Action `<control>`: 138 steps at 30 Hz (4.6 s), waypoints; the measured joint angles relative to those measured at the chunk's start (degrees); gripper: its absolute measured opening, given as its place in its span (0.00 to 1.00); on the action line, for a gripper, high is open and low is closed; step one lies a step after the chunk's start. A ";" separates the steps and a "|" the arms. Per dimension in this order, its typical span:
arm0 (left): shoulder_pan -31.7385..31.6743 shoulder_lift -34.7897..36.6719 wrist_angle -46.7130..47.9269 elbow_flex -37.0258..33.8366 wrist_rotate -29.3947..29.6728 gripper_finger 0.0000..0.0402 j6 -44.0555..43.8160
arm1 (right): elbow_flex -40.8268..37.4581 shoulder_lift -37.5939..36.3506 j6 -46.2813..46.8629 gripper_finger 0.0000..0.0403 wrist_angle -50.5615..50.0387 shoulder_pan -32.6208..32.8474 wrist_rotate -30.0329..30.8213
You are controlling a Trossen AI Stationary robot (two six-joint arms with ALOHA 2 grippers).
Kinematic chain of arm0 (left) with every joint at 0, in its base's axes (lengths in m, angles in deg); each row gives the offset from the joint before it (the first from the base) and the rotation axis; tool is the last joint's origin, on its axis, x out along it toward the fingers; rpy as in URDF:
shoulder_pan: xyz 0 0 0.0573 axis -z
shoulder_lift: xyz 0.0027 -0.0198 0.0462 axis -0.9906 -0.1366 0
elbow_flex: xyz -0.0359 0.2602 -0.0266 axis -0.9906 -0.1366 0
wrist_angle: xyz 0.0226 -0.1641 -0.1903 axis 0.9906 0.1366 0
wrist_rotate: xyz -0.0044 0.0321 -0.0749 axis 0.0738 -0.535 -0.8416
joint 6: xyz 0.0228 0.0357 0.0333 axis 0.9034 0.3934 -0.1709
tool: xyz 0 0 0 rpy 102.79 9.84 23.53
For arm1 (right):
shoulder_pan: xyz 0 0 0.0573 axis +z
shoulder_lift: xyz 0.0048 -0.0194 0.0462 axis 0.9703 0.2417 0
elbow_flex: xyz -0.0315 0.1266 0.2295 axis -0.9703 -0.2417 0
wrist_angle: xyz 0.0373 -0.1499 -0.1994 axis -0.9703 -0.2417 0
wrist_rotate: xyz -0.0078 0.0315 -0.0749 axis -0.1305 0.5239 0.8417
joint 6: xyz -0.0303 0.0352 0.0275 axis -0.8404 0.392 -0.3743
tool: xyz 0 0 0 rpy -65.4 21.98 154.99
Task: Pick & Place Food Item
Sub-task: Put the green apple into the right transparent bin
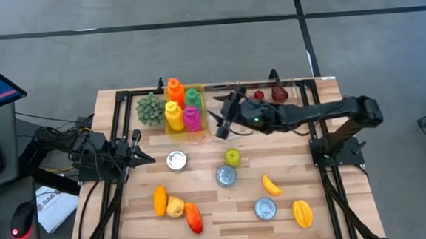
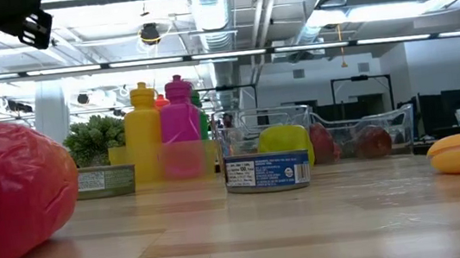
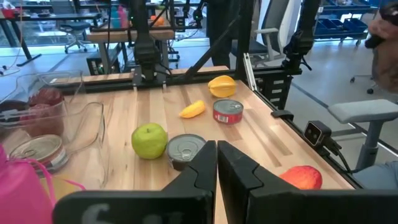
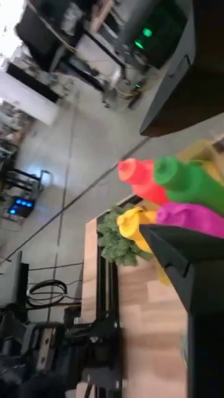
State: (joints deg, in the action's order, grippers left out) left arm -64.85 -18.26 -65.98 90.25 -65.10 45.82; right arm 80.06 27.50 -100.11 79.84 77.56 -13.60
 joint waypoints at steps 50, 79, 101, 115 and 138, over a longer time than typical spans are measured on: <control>-0.02 -0.01 -0.59 0.00 4.11 0.01 4.32 | -33.21 -19.29 4.58 0.02 7.13 -11.20 -23.71; -0.01 -0.01 -0.63 0.00 4.04 0.01 4.31 | -33.21 -19.29 18.74 0.02 3.43 -2.09 -23.61; -0.02 0.00 -3.07 0.00 3.91 0.01 6.41 | -33.19 -19.29 29.84 0.00 7.60 4.83 -7.52; -0.02 -1.00 -27.57 -13.25 4.05 0.01 10.76 | -33.18 -19.28 29.22 0.00 11.31 4.75 -6.47; -0.02 -0.66 -20.68 -15.41 -4.99 0.01 18.20 | -28.37 -10.67 23.60 0.00 27.83 -0.98 -2.25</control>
State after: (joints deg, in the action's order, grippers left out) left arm -64.87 -18.92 -86.66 74.84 -70.09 64.02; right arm 51.69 16.82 -76.52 107.67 76.58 -15.84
